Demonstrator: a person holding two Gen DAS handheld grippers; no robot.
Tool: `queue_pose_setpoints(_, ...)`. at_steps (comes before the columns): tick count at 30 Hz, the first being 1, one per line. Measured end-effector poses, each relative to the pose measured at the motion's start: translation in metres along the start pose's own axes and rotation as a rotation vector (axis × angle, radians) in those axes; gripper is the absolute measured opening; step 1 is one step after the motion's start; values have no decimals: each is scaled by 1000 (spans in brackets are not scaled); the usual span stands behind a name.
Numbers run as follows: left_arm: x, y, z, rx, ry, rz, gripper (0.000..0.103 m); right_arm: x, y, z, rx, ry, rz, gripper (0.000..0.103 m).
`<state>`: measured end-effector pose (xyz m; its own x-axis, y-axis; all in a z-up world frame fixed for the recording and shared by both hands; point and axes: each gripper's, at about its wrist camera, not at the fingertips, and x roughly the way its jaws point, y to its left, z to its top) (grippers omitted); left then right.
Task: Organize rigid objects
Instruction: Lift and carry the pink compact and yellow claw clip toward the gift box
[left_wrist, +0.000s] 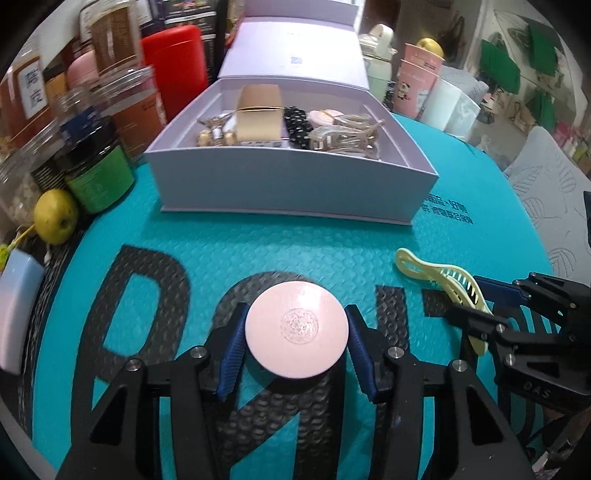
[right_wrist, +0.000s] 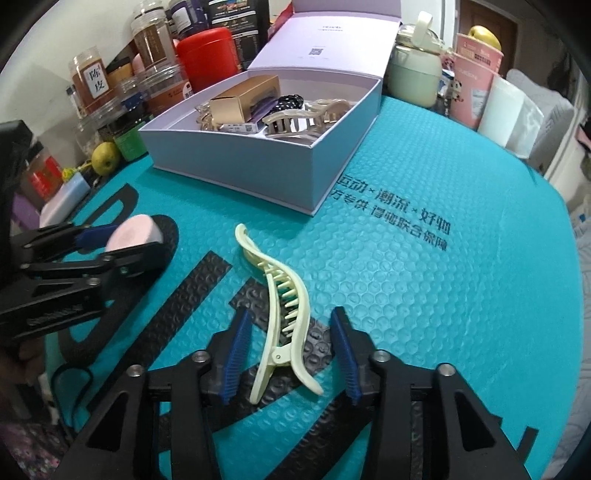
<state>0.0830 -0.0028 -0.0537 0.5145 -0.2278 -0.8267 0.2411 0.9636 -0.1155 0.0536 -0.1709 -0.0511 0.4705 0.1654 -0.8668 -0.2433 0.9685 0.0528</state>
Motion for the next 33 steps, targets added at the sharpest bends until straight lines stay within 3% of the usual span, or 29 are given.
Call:
queue_pose_setpoints(3,-4,6,-4,-25,-9,20,51,-1,-1,0,-5,-7,6,21)
queue_pose_setpoints(11,-7,13,-9,-65,-11,17,51,-4,8,-3,3,-15,67,20)
queue_pose_setpoints(19,-17,11,-13,-62,-26,-14,51,-14,13,-6,24,-25,79,20)
queue_pose_setpoints(33,-47,6,-7,-51,-79,3,51,-42,21,-2,27,-59,115,20)
